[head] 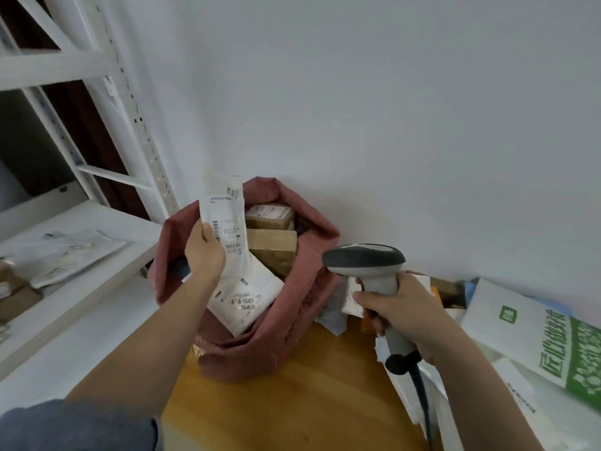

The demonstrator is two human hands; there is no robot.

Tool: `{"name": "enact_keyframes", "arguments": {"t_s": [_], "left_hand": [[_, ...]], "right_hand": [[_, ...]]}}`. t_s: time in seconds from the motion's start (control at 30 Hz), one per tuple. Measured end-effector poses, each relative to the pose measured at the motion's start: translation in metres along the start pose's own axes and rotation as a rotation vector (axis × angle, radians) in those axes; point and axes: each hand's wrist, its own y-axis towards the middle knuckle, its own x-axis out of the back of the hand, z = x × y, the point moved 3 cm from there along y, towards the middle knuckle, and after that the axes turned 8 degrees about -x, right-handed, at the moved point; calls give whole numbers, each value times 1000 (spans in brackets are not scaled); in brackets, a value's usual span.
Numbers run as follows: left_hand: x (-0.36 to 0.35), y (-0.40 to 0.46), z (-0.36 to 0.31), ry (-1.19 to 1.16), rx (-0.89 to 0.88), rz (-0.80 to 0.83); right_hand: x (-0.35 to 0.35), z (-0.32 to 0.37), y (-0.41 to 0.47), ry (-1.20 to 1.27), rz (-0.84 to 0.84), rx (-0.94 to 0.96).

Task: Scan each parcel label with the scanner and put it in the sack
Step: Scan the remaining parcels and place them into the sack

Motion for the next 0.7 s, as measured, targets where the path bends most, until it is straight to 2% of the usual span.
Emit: {"name": "enact_keyframes", "arguments": {"t_s": [0.1, 0.13, 0.17, 0.27, 0.3, 0.33, 0.4, 0.47, 0.57, 0.7], "left_hand": [[0, 31, 7, 354, 3, -31], [-3, 37, 5, 462, -40, 8], [-10, 41, 4, 506, -93, 138], [-44, 31, 16, 670, -159, 754], [-50, 26, 24, 748, -148, 863], [-53, 25, 31, 801, -142, 892], [-56, 34, 36, 811, -162, 797], [-54, 51, 31, 768, -176, 629], [-48, 74, 22, 890, -265, 429], [-50, 83, 25, 901, -310, 450]], "right_hand": [[-3, 2, 13, 53, -28, -28], [-5, 4, 18, 72, -37, -38], [-7, 6, 24, 82, -46, -45], [-19, 13, 39, 80, -73, -57], [-24, 15, 43, 74, -81, -64], [-28, 16, 47, 71, -87, -73], [-36, 17, 53, 80, -92, -89], [-40, 18, 59, 92, -99, -104], [-46, 23, 67, 87, -128, -122], [-58, 26, 76, 96, -132, -139]]}}
